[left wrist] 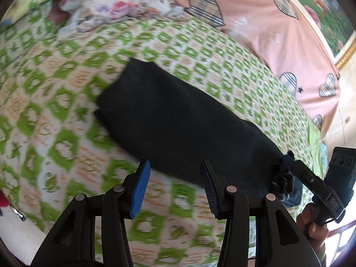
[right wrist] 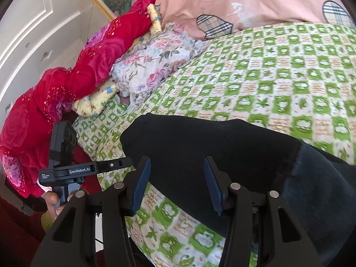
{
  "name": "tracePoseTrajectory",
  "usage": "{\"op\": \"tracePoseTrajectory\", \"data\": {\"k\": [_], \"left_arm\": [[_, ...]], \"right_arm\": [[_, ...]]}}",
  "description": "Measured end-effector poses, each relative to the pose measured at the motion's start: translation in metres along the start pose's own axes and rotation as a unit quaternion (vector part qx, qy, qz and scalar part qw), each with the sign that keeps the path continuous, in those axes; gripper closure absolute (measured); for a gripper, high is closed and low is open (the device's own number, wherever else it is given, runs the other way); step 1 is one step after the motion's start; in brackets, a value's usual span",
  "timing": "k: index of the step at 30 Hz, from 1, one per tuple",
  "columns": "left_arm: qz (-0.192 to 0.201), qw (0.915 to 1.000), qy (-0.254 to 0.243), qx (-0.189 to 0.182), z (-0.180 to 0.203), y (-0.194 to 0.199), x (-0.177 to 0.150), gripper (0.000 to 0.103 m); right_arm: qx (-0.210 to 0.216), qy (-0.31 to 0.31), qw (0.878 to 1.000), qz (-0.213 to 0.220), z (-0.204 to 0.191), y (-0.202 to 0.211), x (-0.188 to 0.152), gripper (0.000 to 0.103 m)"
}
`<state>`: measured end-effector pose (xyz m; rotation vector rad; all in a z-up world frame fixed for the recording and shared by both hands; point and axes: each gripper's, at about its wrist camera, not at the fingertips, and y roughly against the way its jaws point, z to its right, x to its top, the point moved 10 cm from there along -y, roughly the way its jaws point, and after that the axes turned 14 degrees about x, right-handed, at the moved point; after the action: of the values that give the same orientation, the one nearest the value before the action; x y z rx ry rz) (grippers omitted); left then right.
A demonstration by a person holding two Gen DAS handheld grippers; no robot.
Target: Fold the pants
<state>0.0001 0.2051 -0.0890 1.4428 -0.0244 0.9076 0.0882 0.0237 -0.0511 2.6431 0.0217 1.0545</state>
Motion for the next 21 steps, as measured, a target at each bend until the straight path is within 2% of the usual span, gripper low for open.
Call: {"op": "tracePoseTrajectory", "data": {"k": [8, 21], "left_arm": [[-0.024, 0.9982, 0.054, 0.004, -0.037, -0.013, 0.002, 0.05], [-0.069, 0.9906, 0.115, -0.028, -0.054, -0.041, 0.014, 0.048]], "right_arm": [[0.013, 0.015, 0.999, -0.039, -0.008, -0.036, 0.009, 0.052], [0.041, 0.068, 0.987, -0.143, -0.015, -0.12, 0.051, 0.052]]}}
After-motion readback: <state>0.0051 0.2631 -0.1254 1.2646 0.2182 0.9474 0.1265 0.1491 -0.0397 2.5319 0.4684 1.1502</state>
